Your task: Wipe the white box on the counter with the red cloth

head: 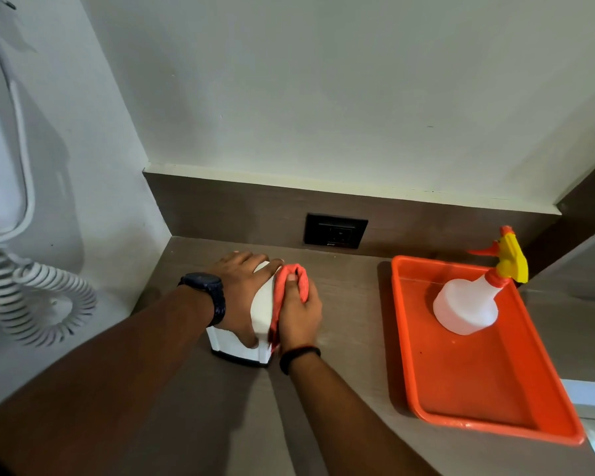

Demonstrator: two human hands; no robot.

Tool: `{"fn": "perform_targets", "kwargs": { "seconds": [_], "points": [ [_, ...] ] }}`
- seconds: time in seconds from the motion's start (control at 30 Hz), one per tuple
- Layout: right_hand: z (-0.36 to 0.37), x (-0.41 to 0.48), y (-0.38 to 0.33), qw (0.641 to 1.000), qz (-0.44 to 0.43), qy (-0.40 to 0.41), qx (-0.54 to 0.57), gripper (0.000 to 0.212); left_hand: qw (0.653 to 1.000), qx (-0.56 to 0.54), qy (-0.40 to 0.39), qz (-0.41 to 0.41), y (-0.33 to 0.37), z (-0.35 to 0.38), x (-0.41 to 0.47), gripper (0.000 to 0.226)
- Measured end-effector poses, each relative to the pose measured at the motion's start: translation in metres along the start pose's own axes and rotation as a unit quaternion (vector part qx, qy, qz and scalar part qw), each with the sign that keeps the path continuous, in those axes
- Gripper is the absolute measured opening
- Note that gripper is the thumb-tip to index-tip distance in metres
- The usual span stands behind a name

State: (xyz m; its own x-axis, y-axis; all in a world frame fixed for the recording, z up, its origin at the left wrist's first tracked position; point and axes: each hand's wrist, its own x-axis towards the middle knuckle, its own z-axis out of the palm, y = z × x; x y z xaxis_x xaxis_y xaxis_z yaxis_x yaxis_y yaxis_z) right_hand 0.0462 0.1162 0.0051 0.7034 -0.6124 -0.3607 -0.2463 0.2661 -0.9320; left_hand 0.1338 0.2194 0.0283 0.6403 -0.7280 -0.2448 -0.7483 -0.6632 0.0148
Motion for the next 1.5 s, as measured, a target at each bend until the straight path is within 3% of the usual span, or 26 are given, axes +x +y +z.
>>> {"fn": "perform_targets", "kwargs": {
  "seconds": [0.07, 0.2, 0.27, 0.43, 0.53, 0.6, 0.73, 0.87, 0.97, 1.17, 1.23, 1.3, 1.43, 1.5],
  "points": [
    [-0.001, 0.000, 0.005, 0.999, 0.046, 0.004, 0.004, 0.036, 1.000, 0.003, -0.007, -0.004, 0.001, -0.001, 0.001, 0.135],
    [-0.016, -0.016, 0.021, 0.991, 0.115, -0.036, 0.057, 0.017, 1.000, -0.005, -0.003, -0.005, 0.000, 0.000, 0.002, 0.136],
    [-0.026, -0.016, 0.024, 0.983, 0.141, -0.055, 0.102, 0.023, 1.000, -0.010, -0.001, -0.008, -0.001, 0.001, 0.001, 0.136],
    [-0.055, -0.015, 0.006, 0.928, 0.253, -0.115, 0.250, 0.026, 1.000, -0.007, -0.028, -0.011, 0.003, -0.003, 0.002, 0.139],
    [-0.079, -0.006, -0.007, 0.918, 0.229, -0.110, 0.304, 0.038, 0.997, -0.014, -0.068, -0.018, 0.005, -0.015, 0.001, 0.147],
    [-0.104, 0.007, -0.022, 0.938, 0.168, -0.061, 0.297, 0.039, 0.995, -0.028, -0.096, -0.020, 0.011, -0.027, 0.002, 0.157],
    [-0.181, 0.036, -0.050, 0.991, -0.030, 0.037, 0.128, 0.016, 0.994, -0.096, -0.040, 0.016, 0.058, -0.049, 0.020, 0.158],
    [-0.249, 0.055, -0.048, 0.978, -0.136, 0.080, -0.138, 0.013, 0.977, -0.194, 0.026, 0.085, 0.142, -0.041, 0.050, 0.137],
    [-0.273, 0.067, -0.028, 0.930, -0.160, 0.046, -0.328, 0.019, 0.976, -0.189, 0.008, 0.109, 0.194, -0.018, 0.070, 0.134],
    [-0.271, 0.084, 0.016, 0.782, -0.140, -0.086, -0.601, 0.043, 0.987, -0.113, -0.066, 0.092, 0.223, 0.029, 0.090, 0.149],
    [-0.270, 0.087, 0.027, 0.743, -0.141, -0.095, -0.647, 0.050, 0.987, -0.112, -0.071, 0.094, 0.225, 0.036, 0.093, 0.150],
    [-0.269, 0.090, 0.032, 0.729, -0.144, -0.101, -0.662, 0.053, 0.988, -0.103, -0.073, 0.092, 0.225, 0.039, 0.095, 0.151],
    [-0.271, 0.084, 0.019, 0.759, -0.141, -0.102, -0.627, 0.059, 0.988, -0.105, -0.068, 0.091, 0.225, 0.033, 0.094, 0.147],
    [-0.271, 0.074, 0.009, 0.821, -0.172, -0.036, -0.543, 0.053, 0.988, -0.108, -0.056, 0.096, 0.226, 0.030, 0.088, 0.144]
  ]
}}
